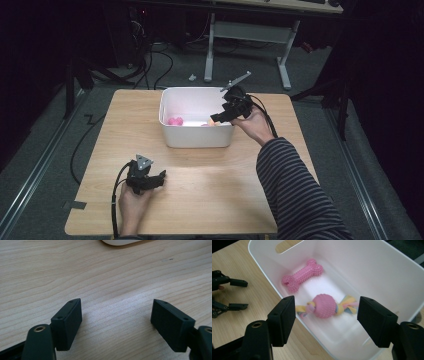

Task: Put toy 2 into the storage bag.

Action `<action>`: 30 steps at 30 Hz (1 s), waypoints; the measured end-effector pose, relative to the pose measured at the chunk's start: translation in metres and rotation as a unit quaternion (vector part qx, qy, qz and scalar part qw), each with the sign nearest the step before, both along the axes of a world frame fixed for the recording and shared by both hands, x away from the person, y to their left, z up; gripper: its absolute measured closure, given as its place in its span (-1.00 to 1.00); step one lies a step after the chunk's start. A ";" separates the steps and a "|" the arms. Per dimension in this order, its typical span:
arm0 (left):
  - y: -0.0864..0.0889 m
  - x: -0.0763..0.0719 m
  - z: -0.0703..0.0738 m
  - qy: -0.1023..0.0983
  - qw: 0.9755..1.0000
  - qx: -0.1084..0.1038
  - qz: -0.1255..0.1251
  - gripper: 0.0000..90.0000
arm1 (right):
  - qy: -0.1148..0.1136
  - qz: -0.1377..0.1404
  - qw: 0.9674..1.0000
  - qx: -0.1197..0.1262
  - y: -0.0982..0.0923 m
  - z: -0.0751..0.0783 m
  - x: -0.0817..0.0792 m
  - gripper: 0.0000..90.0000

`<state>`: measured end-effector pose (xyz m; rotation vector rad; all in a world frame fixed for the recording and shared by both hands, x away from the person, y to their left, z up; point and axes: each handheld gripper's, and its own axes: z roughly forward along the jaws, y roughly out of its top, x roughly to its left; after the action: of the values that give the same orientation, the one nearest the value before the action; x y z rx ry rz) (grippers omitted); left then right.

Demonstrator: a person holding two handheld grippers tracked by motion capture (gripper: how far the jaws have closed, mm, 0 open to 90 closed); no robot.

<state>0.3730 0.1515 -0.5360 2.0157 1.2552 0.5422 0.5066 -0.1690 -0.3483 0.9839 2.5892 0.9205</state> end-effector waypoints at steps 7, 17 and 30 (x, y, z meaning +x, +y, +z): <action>0.000 0.000 0.000 0.000 1.000 -0.001 0.001 -0.44 | -0.028 -0.028 0.999 0.024 -0.025 0.007 -0.015 -0.27; 0.000 0.000 0.000 0.000 1.000 -0.001 0.000 -0.44 | -0.057 -0.066 0.995 0.041 -0.063 0.010 -0.042 -0.23; 0.000 0.000 0.000 0.000 1.000 0.000 0.000 -0.44 | -0.081 -0.107 0.990 0.047 -0.106 0.010 -0.074 -0.17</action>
<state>0.3729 0.1514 -0.5360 2.0146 1.2550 0.5421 0.4323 -0.2752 -0.3385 1.1346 2.2726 1.0266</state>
